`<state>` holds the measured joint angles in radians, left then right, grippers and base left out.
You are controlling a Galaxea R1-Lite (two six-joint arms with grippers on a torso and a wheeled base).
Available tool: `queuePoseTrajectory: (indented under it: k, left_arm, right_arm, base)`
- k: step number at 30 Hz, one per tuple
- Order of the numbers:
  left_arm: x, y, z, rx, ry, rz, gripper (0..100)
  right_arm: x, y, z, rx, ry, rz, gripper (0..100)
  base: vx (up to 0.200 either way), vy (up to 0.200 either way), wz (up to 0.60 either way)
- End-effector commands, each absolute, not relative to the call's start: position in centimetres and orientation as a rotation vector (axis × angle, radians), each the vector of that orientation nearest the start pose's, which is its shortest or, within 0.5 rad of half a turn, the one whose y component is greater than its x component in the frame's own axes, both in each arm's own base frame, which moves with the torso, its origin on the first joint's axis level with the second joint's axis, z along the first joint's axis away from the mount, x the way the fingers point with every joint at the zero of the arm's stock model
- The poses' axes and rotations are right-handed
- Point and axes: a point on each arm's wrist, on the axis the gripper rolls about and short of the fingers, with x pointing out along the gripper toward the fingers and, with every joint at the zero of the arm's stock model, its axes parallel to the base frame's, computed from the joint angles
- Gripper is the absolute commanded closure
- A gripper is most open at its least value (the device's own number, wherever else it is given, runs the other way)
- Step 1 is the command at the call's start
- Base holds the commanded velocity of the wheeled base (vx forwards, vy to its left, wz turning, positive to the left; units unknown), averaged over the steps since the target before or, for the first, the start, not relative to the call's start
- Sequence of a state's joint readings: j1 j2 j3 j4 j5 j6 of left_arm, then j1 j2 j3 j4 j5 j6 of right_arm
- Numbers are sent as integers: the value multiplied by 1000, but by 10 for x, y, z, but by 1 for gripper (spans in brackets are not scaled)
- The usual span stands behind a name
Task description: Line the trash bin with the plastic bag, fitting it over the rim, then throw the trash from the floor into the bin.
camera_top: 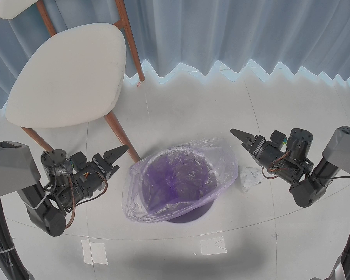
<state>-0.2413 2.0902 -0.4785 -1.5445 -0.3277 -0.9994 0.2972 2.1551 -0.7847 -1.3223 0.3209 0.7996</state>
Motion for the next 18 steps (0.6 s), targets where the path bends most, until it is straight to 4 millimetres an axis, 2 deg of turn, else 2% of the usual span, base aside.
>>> queuePoseTrajectory:
  k: [1, 6, 13, 18]
  left_arm:
    - [281, -83, 104, -960, 303, -546, 0]
    - [274, -83, 111, -960, 293, -561, 0]
    - [264, -93, 115, -955, 302, -601, 0]
    - [250, -101, 116, -950, 333, -633, 0]
  right_arm:
    - [318, 126, 132, 735, 275, 636, 0]
    - [294, 137, 139, 722, 369, 657, 0]
    - [293, 137, 135, 718, 401, 645, 0]
    - [293, 139, 133, 717, 412, 647, 0]
  base:
    - [0, 0, 0]
    - [-200, 0, 0]
    - [-200, 0, 0]
    - [0, 0, 0]
